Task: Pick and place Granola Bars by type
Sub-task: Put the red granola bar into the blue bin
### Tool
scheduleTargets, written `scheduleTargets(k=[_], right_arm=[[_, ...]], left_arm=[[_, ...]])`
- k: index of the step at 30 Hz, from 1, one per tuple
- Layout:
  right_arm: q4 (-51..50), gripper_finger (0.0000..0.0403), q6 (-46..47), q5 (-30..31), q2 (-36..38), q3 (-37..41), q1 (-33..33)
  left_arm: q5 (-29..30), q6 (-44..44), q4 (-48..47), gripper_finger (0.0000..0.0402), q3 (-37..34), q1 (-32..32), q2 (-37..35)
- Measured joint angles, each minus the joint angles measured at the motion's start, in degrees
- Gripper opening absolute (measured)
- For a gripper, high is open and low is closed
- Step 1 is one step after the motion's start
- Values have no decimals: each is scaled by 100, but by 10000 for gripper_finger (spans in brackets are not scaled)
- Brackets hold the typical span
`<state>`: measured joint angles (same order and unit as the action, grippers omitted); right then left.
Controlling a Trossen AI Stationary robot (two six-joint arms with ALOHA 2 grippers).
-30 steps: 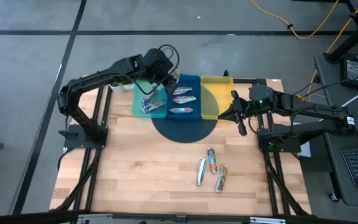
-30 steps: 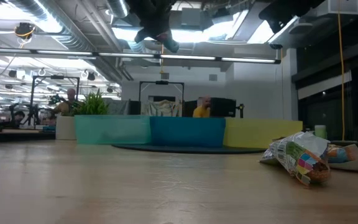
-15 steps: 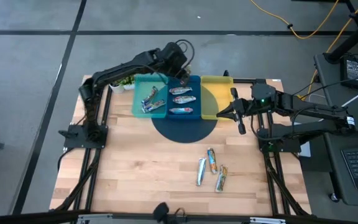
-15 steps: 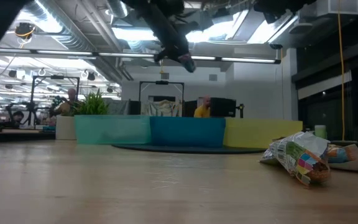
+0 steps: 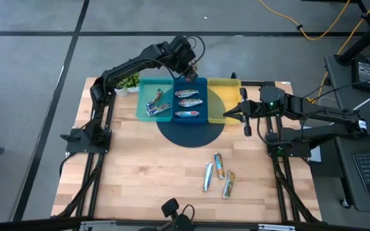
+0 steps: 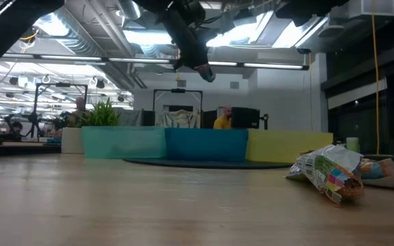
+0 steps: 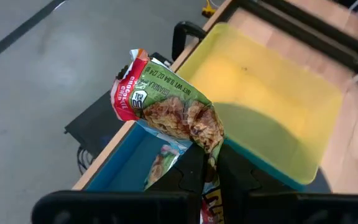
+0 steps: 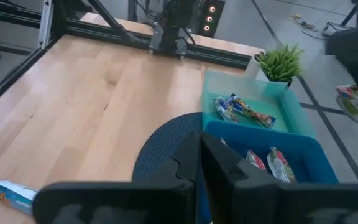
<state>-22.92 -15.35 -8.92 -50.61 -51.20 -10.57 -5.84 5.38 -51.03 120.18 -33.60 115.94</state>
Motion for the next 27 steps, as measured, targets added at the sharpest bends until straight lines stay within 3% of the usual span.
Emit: scheduleTargets(k=[7,15,27], right_arm=[[0,19,4,52,0,0,-2],[-3,20,381,370,2,0,-2],[-2,19,447,487,2,0,-2]], left_arm=[[-1,-349,-88,19,-313,58,134],[-153,-414,111,20,-1287,362,146],[-189,-2345,127,20,-1456,658,216]])
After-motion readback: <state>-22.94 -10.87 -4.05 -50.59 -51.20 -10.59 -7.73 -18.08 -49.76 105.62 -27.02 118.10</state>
